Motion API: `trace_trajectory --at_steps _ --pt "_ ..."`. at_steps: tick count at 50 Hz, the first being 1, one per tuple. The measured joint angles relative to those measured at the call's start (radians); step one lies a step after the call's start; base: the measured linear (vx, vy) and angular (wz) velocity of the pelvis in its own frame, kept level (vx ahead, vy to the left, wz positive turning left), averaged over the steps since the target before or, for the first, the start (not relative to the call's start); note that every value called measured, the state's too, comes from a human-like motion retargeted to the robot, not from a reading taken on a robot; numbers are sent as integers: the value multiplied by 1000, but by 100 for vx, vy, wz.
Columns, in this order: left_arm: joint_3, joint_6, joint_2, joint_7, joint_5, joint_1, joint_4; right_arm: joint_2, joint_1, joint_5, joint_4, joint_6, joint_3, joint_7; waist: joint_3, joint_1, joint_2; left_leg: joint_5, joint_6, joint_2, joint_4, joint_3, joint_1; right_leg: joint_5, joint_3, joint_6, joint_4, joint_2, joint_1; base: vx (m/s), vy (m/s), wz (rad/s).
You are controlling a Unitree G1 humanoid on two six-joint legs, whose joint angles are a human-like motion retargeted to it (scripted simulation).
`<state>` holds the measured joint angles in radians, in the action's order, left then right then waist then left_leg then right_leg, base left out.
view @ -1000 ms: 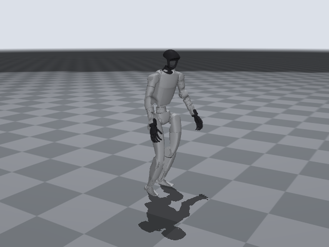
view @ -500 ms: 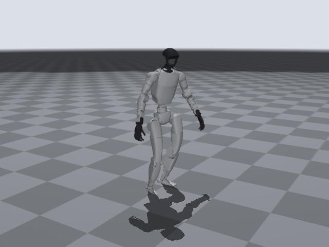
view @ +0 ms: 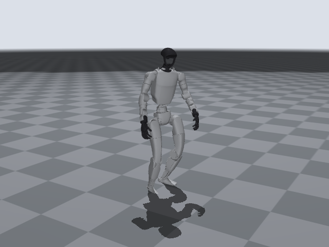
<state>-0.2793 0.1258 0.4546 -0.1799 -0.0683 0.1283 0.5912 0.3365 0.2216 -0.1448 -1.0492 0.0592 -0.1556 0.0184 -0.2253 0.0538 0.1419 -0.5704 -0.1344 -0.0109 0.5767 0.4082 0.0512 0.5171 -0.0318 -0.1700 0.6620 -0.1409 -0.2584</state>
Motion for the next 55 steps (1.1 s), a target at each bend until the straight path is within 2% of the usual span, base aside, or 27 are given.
trace_trajectory --at_steps 10,15,18,21,23,25,27,29,32,33,35,38,42,49,55 --pt "131 -29 11 38 76 -66 85 18 -38 16 41 2 29 11 -7 -4 -11 -16 9 -41 71 -7 23 30 -6 31 2 27 10 1 -5 1" --pt "200 -33 14 83 119 -70 172 35 -47 49 34 -2 15 21 -19 -22 -27 -10 23 -96 185 -21 75 36 -27 50 -18 53 26 1 -7 7" --pt "223 -31 17 92 146 -59 231 48 -32 70 15 -7 -12 41 -30 -46 -52 48 58 -171 300 -49 159 23 -47 61 -55 89 43 2 -4 2" --pt "228 -36 10 86 161 -62 286 58 -23 90 -3 -12 -48 64 -38 -85 -81 4 70 -208 382 -107 245 12 -56 68 -69 128 44 2 -1 -24" --pt "223 -37 6 68 168 -46 341 72 -1 101 -20 -14 -65 85 -13 -113 -110 -24 72 -226 393 -134 304 -33 -67 68 -169 166 56 9 6 -22" --pt "216 -43 -3 55 166 -60 376 80 0 113 -22 -14 -85 96 -6 -135 -127 -39 76 -236 393 -142 318 -33 -76 65 -168 183 50 8 7 -21" --pt "206 -47 -13 39 162 -73 409 95 0 126 -17 -12 -97 104 2 -144 -124 -52 67 -210 350 -133 301 -13 -82 56 -141 167 36 11 10 1" --pt "190 -47 -24 19 154 -80 446 114 2 138 -6 -9 -102 109 5 -135 -93 -52 41 -139 265 -113 258 23 -77 42 -79 110 16 12 12 22" --pt "161 -52 -41 -3 134 -105 472 134 -6 153 20 4 -107 98 -10 -100 -76 -83 12 -81 235 -109 212 99 -26 34 144 59 -35 9 11 27" --pt "150 -53 -46 -11 124 -109 480 141 -9 155 31 8 -108 94 -18 -88 -65 -91 2 -57 221 -96 188 86 -56 40 254 3 -63 11 12 -10" --pt "125 -56 -50 -23 98 -86 502 160 -5 157 61 11 -100 86 -33 -67 -16 -70 -30 45 104 -53 119 -20 -187 131 535 -279 -141 13 14 -30" --pt "81 -65 -46 -8 76 -57 510 154 -22 158 62 13 -95 73 -48 -8 12 -52 -39 112 40 -68 68 -59 -146 153 707 -354 -228 15 9 36" --pt "41 -61 -36 53 105 23 471 137 -46 159 21 14 -93 49 -39 56 24 12 -31 178 -139 -109 -12 -72 -100 131 693 -343 -324 22 2 57" --pt "0 17 -9 177 228 138 196 126 -146 149 44 31 -76 -47 -15 106 -3 51 2 180 -271 -192 -90 -104 -68 62 380 -208 -313 25 -7 49" --pt "-20 80 -11 247 312 175 -44 134 -171 165 230 80 -67 -172 -7 113 -6 -10 12 140 -99 -214 -62 -42 -83 102 338 -179 -240 22 -10 16"
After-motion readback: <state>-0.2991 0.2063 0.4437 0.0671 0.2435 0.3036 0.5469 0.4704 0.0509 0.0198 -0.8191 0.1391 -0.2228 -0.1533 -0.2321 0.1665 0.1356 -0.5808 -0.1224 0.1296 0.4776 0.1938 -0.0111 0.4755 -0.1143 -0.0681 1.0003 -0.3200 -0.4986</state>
